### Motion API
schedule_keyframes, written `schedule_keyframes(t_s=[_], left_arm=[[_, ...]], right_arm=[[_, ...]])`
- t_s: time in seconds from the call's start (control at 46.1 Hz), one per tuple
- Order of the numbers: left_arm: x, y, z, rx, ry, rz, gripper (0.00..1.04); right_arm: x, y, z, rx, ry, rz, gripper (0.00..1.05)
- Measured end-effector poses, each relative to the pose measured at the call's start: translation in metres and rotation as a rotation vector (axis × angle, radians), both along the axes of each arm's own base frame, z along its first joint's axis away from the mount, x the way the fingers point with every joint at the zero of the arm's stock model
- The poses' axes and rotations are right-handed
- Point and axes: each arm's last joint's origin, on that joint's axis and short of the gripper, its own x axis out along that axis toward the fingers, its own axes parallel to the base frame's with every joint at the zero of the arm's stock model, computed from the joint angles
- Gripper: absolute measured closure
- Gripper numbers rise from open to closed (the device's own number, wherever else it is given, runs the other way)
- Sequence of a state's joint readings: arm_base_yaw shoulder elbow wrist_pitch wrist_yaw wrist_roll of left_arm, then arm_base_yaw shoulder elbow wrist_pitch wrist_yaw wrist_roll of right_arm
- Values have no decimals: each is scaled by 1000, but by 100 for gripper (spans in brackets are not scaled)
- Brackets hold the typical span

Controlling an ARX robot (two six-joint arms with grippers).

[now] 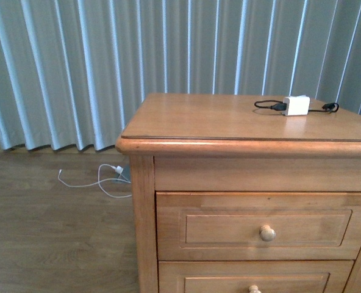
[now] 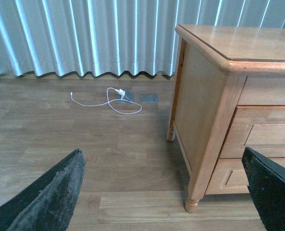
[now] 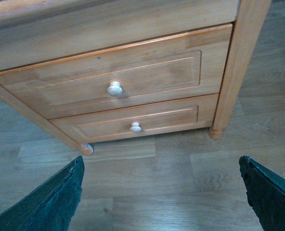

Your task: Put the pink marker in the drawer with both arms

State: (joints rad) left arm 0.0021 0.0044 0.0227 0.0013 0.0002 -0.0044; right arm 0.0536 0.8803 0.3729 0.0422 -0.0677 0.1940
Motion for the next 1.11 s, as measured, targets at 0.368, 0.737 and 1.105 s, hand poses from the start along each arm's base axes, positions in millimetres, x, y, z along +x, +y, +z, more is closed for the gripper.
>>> schedule_keyframes(t_s=[0.368, 0.737, 1.105], left_arm=[[0, 0, 0, 0, 0, 0, 6], [0, 0, 0, 0, 0, 0, 6], [0, 0, 0, 0, 0, 0, 6]], right_arm=[[-40, -11, 2, -58, -177, -37, 11], [-53, -12, -12, -183, -471, -79, 69], [-64, -12, -22, -190, -473, -77, 103]])
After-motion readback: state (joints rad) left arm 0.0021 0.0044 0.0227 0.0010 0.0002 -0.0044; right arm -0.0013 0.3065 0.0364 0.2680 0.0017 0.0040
